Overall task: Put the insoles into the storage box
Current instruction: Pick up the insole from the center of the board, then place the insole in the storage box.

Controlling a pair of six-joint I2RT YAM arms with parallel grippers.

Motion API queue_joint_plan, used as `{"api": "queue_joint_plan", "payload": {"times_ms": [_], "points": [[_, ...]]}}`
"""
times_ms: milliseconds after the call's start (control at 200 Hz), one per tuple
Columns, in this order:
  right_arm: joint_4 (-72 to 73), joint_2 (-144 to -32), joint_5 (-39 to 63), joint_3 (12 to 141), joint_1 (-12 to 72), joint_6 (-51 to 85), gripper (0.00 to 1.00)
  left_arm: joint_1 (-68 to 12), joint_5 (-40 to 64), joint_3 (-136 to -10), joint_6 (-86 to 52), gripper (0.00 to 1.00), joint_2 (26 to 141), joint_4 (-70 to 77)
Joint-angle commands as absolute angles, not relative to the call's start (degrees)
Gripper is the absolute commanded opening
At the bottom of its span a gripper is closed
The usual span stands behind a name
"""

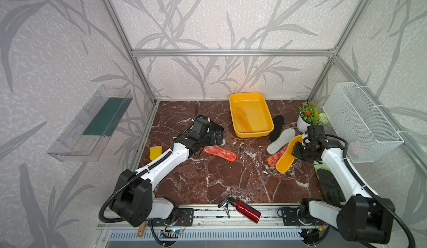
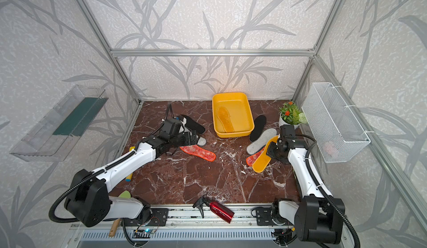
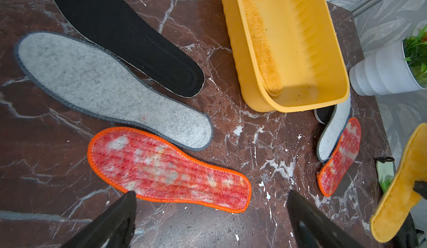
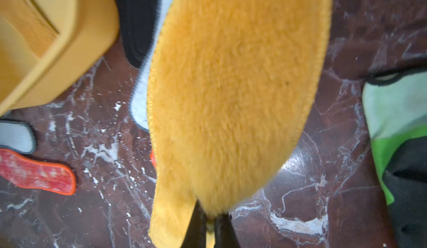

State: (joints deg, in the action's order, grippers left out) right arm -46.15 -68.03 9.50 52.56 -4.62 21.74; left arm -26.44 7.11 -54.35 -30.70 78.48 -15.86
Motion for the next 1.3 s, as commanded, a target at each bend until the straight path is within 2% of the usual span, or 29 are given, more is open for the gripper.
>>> {"api": "queue_joint_plan", "payload": {"times_ms": [0, 225, 475, 680, 855, 1295], "points": [[-44.5, -66.4, 11.1, 56.6, -3.4, 19.1, 0.0, -25.9, 6.6, -53.5, -31.8, 0.99, 76.7, -16.2], [-44.5, -69.5, 4.2, 67.7, 5.9, 15.0, 0.0, -25.3, 7.5, -53.5, -32.4, 0.99, 76.7, -16.4], [-45.5, -81.0, -3.6, 85.1, 14.1, 6.0, 0.0, -24.9, 7.7, -53.4, -32.4, 0.99, 76.3, -17.0], [-45.4, -92.3, -1.8, 98.3, 15.2, -0.6, 0.0, -24.7, 7.9, -53.1, -32.6, 0.99, 75.5, -17.4], [-48.0, -104.3, -4.4, 109.9, 17.2, -5.7, 0.0, -24.6, 7.6, -52.9, -32.8, 0.99, 74.9, -17.8], [-57.2, -131.8, -9.4, 136.2, 17.7, -9.8, 0.0, -24.2, 6.7, -53.9, -32.5, 0.99, 74.1, -20.0]]}}
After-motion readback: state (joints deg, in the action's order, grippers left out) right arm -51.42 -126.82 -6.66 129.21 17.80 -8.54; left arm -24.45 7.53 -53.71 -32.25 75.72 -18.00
